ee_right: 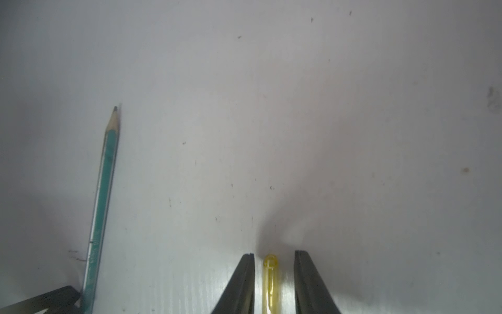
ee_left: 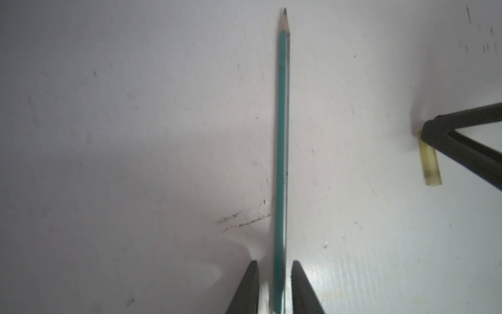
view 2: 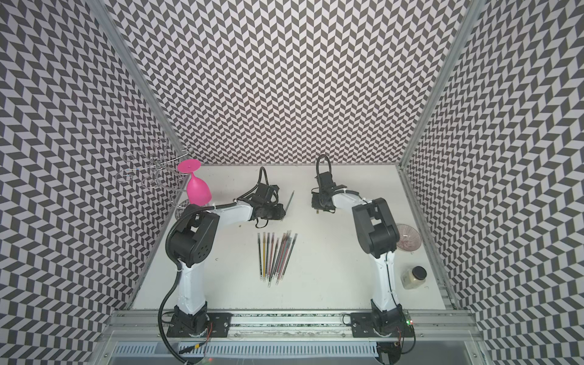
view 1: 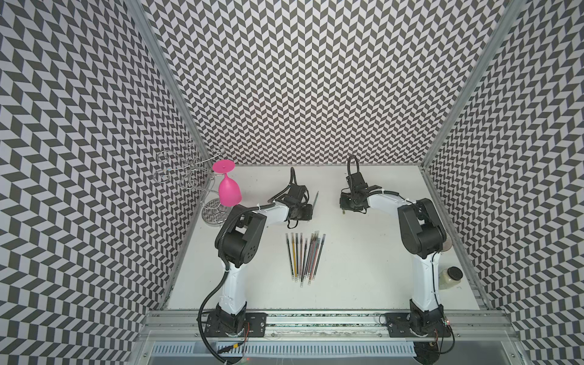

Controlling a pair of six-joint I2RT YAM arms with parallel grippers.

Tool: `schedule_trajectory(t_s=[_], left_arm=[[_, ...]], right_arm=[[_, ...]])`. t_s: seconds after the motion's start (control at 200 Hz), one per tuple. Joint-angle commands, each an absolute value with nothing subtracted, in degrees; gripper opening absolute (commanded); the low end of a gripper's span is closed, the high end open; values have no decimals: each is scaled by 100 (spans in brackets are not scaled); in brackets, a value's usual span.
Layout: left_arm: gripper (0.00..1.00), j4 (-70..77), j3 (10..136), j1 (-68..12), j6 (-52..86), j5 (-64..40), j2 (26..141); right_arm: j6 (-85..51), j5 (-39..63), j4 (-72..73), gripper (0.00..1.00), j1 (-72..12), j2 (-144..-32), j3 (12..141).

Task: Remove the protective cover of the pencils
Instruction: Place the pencil at the center of the board.

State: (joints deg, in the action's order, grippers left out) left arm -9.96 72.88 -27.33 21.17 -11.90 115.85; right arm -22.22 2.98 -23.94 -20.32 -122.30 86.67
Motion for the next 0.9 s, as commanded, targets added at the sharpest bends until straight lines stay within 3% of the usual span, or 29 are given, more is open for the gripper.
schedule_trajectory(t_s=[0.0, 0.23, 0.456, 0.671, 0.791, 0.896], left_arm=[[30, -643, 7041, -2737, 2162, -1205, 10967], [32, -103, 6092, -2742, 2224, -1282, 9259], [35, 571, 4077, -2917, 2826, -2160, 6211], [36, -947, 3845, -2953, 2543, -2889, 3906], [37, -1926, 4232, -2956, 1901, -2772, 3394], [37, -1948, 4105, -2953, 1674, -3046, 3236]], right_arm=[[-2259, 167, -2318, 29, -2004, -12201, 8606], [-2141, 457, -2347, 30, -2058, -11780, 8373], [-2263, 301, -1849, 29, -2700, -10232, 6800], [-2956, 30, -1501, 29, -3833, -9667, 5702], [-3535, -368, -1693, 28, -4254, -9868, 5766], [-3949, -494, -1919, 27, -4521, -10141, 5986]])
